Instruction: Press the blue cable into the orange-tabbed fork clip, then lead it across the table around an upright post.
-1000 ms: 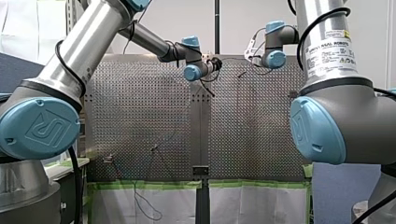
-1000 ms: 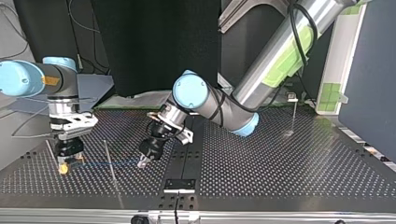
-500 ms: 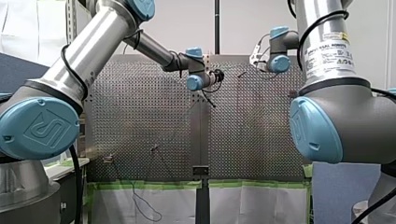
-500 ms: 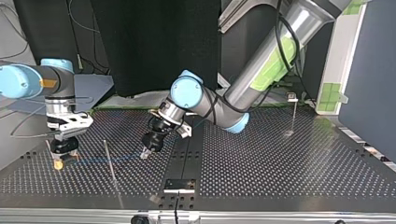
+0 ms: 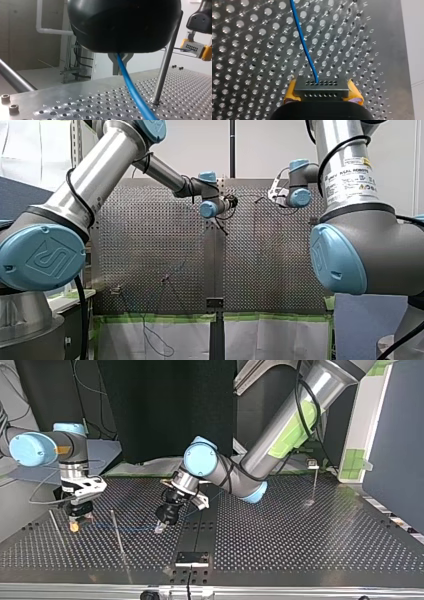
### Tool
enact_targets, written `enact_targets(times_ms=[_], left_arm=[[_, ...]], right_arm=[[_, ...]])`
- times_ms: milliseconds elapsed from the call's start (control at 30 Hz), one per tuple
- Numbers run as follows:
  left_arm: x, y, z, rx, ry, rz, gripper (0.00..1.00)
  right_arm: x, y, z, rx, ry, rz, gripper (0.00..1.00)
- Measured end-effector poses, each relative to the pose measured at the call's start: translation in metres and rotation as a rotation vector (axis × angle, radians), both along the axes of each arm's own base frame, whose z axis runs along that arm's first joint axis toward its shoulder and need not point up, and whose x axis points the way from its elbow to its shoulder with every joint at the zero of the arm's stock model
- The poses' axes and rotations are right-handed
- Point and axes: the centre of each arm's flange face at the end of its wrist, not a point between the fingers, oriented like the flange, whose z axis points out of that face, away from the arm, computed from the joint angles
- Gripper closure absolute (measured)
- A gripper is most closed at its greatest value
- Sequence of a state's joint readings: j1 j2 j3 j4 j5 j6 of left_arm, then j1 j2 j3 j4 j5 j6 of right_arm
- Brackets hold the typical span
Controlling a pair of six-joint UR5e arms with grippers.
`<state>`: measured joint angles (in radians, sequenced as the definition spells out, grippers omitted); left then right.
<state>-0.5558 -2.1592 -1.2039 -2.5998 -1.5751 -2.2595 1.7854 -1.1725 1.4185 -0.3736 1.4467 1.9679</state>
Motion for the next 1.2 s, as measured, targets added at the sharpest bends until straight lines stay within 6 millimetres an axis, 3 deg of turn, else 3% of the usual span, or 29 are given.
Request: enact_targets(times_ms=[167,300,333,367,433,467,533,567,633,667,733,1200], left_arm=[[0.001,0.001,-0.005,0.027,0.003,0.022,0.96],[0.003,0.0,-0.028,0.079,0.038,0.053,0.93],[0.003,0.0,-0.034,0.093,0.047,0.061,0.85],[0.003,0.0,-0.039,0.106,0.055,0.071,0.85],[0.003,0.002,-0.046,0.138,0.072,0.096,0.72],[0.003,0.003,-0.049,0.151,0.078,0.107,0.72],[0.003,0.005,-0.053,0.179,0.091,0.132,0.48],[0.003,0.007,-0.054,0.191,0.096,0.142,0.48],[0.002,0.01,-0.056,0.219,0.107,0.166,0.34],[0.002,0.011,-0.057,0.231,0.112,0.177,0.34],[0.001,0.014,-0.06,0.261,0.124,0.202,0.19],[0.005,0.032,-0.065,0.403,0.125,0.369,0.14]], right_arm=[[0.001,0.002,-0.008,0.015,0.003,0.002,1.0],[0.003,0.004,-0.014,0.025,0.005,0.005,1.0],[0.003,0.004,-0.016,0.028,0.006,0.005,1.0],[0.003,0.004,-0.018,0.031,0.008,0.004,1.0],[0.003,0.004,-0.022,0.037,0.01,0.002,1.0],[0.003,0.005,-0.025,0.042,0.012,0.001,1.0],[0.004,0.004,-0.029,0.049,0.014,0.001,1.0],[0.004,0.004,-0.033,0.054,0.015,0.001,1.0],[0.004,0.003,-0.037,0.061,0.018,0.001,1.0],[0.004,0.002,-0.04,0.066,0.019,0.001,1.0],[0.005,0.002,-0.044,0.071,0.022,0.001,1.0],[-0.001,-0.007,-0.07,0.106,0.031,-0.029,1.0]])
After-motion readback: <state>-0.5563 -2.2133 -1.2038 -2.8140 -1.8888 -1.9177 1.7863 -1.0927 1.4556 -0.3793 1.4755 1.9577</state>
